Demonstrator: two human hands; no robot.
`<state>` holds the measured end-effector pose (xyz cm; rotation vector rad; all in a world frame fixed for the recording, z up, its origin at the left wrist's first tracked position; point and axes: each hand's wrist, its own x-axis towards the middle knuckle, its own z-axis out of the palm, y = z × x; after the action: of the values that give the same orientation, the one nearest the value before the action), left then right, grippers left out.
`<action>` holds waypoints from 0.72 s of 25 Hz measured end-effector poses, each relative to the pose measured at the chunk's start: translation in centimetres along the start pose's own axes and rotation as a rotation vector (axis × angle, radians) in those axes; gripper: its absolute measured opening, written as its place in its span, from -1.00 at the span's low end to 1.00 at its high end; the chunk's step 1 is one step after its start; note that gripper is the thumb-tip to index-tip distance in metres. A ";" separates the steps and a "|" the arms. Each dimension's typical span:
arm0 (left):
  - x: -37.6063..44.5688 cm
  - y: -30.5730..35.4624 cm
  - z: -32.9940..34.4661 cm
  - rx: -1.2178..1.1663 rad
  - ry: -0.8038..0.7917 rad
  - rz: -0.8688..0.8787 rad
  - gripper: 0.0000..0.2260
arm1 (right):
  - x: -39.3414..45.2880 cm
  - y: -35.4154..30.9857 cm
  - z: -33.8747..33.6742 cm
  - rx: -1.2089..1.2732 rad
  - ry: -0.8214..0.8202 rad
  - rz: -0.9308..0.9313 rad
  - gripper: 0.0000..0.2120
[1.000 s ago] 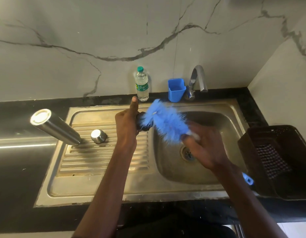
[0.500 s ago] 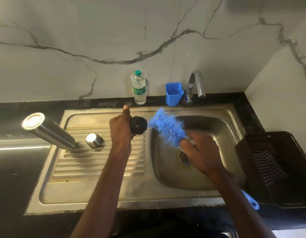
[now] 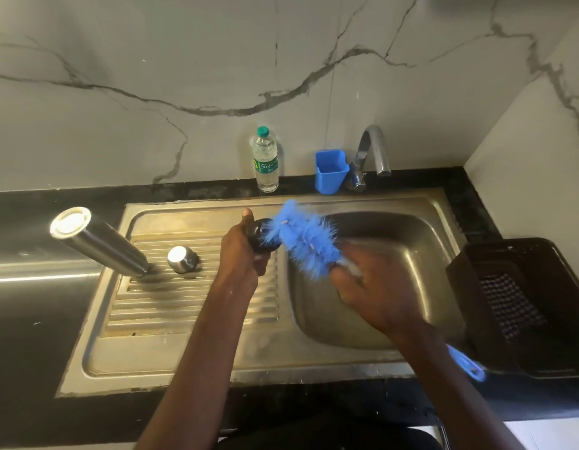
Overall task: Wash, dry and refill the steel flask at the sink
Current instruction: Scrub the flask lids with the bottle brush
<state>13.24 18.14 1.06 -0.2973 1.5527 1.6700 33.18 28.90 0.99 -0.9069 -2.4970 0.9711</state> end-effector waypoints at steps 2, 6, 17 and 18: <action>-0.1 -0.4 -0.4 -0.026 -0.055 -0.057 -0.51 | -0.3 0.4 0.2 -0.056 -0.008 0.086 -0.65; -0.7 -1.3 -0.7 -0.085 -0.074 -0.132 -0.48 | -1.1 -0.1 0.3 0.013 0.052 -0.060 -0.61; -1.5 -1.7 -1.4 -0.025 0.007 -0.028 -0.45 | -1.3 0.9 1.7 -0.089 -0.017 -0.158 -0.52; -1.7 -1.6 -1.5 -0.017 0.019 -0.017 -0.45 | -1.4 1.5 1.3 -0.080 -0.045 -0.096 -0.53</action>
<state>14.88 15.91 0.70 -0.3353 1.5471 1.6724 34.26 28.17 -1.03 -0.7876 -2.6075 0.8765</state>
